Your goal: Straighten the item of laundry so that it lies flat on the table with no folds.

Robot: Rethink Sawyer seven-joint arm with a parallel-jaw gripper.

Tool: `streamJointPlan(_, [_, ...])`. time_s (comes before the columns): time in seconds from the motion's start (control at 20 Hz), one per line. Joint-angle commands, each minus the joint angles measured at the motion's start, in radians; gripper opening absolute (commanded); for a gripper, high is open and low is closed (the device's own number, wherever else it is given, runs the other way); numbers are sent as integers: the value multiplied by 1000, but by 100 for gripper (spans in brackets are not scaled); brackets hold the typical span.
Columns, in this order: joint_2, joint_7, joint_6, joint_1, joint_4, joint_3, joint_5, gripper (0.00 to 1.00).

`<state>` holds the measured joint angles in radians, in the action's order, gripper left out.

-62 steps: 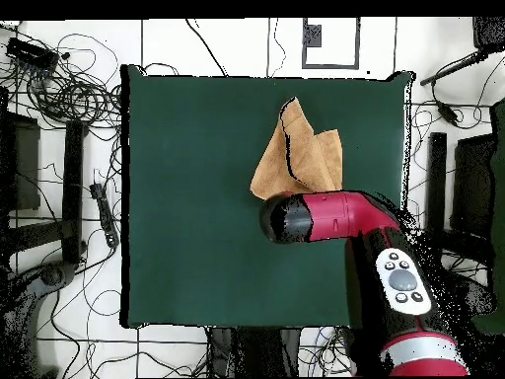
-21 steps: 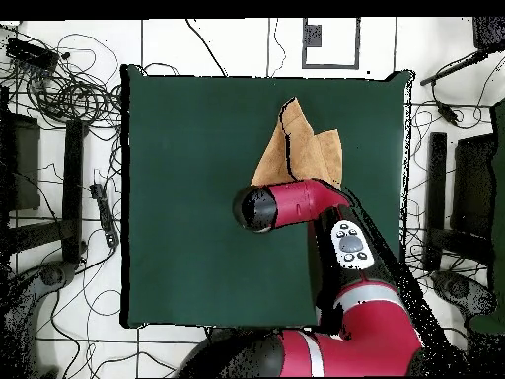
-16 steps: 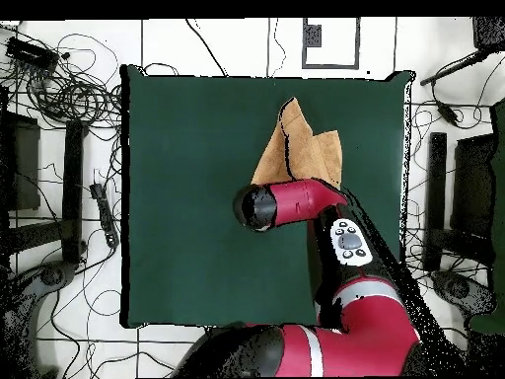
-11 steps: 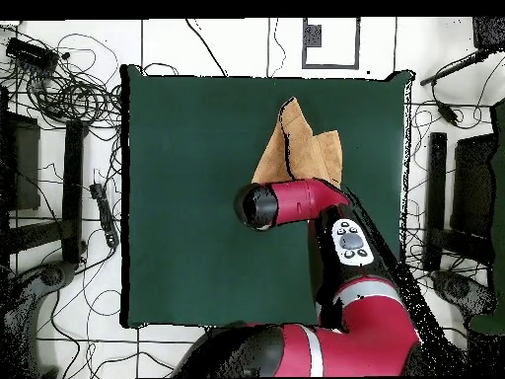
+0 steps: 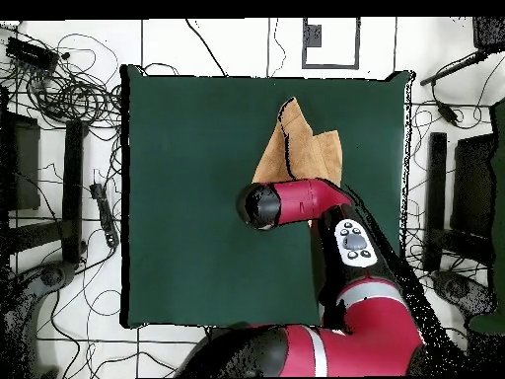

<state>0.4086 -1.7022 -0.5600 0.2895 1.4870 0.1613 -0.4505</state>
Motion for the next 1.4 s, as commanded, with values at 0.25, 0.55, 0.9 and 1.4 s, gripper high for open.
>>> streamJointPlan(0.25, [94, -74, 3, 26, 34, 36, 33, 100])
streamJointPlan(0.55, [82, -63, -10, 26, 22, 42, 26, 100])
streamJointPlan(0.9, [80, -83, -3, 26, 27, 44, 31, 100])
streamJointPlan(1.4, [72, -84, -5, 20, 12, 46, 32, 100])
